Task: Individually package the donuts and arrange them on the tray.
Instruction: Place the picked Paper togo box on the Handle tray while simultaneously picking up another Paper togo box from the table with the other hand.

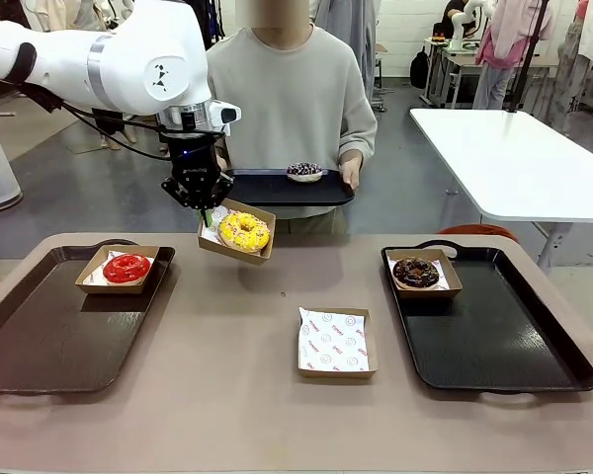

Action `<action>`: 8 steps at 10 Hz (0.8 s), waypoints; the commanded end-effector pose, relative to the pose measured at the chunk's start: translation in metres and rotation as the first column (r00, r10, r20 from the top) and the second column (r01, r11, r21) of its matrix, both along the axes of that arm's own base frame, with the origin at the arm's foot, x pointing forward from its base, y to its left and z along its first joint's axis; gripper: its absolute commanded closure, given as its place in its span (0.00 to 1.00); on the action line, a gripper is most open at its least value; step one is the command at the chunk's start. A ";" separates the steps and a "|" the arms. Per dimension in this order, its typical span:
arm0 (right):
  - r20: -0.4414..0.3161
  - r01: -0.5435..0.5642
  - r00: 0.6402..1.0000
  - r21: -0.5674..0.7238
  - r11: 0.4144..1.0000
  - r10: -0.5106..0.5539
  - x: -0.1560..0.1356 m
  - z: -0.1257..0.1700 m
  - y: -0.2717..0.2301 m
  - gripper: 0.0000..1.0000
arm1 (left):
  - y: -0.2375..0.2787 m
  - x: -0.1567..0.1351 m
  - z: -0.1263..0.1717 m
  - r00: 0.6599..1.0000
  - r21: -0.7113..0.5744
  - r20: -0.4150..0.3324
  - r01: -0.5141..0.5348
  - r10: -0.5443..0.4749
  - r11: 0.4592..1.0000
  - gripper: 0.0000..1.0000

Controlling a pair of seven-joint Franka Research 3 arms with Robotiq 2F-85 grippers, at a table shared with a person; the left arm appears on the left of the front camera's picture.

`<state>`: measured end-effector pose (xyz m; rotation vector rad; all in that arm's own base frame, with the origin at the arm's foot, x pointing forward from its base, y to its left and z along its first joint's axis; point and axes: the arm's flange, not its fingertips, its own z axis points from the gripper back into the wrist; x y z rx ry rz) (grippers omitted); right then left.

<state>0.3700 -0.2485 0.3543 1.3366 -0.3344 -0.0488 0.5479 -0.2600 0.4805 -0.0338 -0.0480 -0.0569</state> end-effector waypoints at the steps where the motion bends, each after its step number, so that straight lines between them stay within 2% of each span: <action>1: -0.020 -0.087 0.996 -0.135 0.987 0.085 0.005 0.022 0.037 0.00 | 0.022 -0.011 0.013 1.000 -0.024 -0.014 0.019 -0.020 1.000 0.99; 3: -0.063 -0.163 0.987 -0.291 0.943 0.151 0.013 0.064 0.091 0.00 | 0.064 -0.046 0.035 0.999 -0.055 -0.013 0.045 -0.046 0.997 0.99; 5: -0.109 -0.209 0.978 -0.419 0.883 0.180 0.016 0.098 0.146 0.00 | 0.103 -0.078 0.041 0.999 -0.093 -0.020 0.049 -0.051 0.995 0.99; 8: -0.120 -0.183 0.983 -0.605 0.775 0.139 0.021 0.123 0.245 0.00 | 0.153 -0.102 0.025 0.998 -0.084 -0.053 0.021 -0.025 0.996 0.99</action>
